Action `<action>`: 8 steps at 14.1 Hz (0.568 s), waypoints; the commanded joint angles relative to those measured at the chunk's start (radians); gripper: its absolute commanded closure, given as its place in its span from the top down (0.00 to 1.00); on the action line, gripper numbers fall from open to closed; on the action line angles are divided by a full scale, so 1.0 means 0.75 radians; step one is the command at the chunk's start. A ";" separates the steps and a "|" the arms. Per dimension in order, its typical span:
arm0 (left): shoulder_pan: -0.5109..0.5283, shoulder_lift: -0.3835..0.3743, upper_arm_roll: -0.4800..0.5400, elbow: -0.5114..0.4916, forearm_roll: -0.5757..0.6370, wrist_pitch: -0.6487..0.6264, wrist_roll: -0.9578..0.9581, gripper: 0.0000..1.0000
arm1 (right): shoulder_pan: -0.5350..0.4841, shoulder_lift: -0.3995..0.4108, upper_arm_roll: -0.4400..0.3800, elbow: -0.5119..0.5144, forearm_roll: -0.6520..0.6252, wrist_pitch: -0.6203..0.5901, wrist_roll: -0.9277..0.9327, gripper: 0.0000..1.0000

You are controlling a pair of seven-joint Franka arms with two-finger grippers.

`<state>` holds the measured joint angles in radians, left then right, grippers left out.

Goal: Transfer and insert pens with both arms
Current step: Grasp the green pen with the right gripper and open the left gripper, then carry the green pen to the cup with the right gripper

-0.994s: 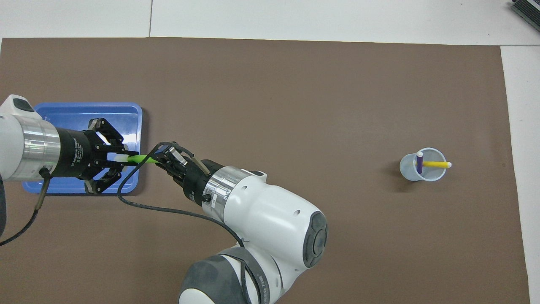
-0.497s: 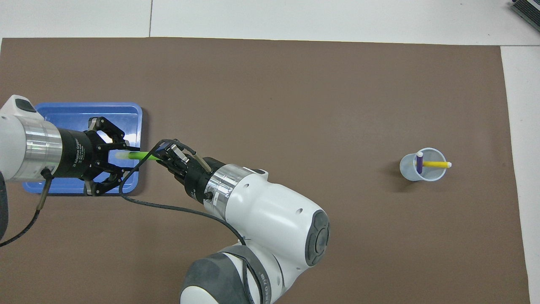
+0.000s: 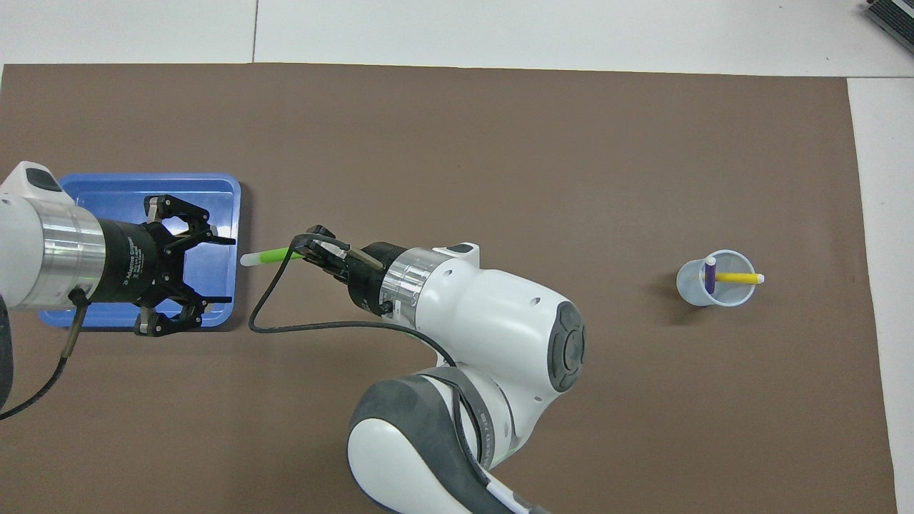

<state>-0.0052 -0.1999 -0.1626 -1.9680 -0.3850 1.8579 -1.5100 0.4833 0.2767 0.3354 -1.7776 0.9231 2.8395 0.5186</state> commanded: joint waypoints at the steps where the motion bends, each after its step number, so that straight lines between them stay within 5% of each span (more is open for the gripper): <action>1: 0.007 -0.040 0.020 -0.041 -0.020 -0.015 0.206 0.74 | -0.075 -0.050 0.009 -0.076 0.003 -0.134 -0.265 0.00; 3: 0.048 -0.048 0.031 -0.041 -0.020 -0.057 0.468 0.74 | -0.159 -0.087 0.003 -0.113 -0.060 -0.334 -0.433 0.00; 8: 0.207 -0.059 0.033 -0.041 -0.002 -0.145 1.004 0.74 | -0.417 -0.174 0.005 -0.105 -0.570 -0.885 -0.615 0.00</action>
<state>0.1177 -0.2046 -0.1354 -1.9694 -0.3848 1.7740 -0.8924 0.2184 0.2040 0.3290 -1.8254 0.5727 2.2769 0.1297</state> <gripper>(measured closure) 0.300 0.815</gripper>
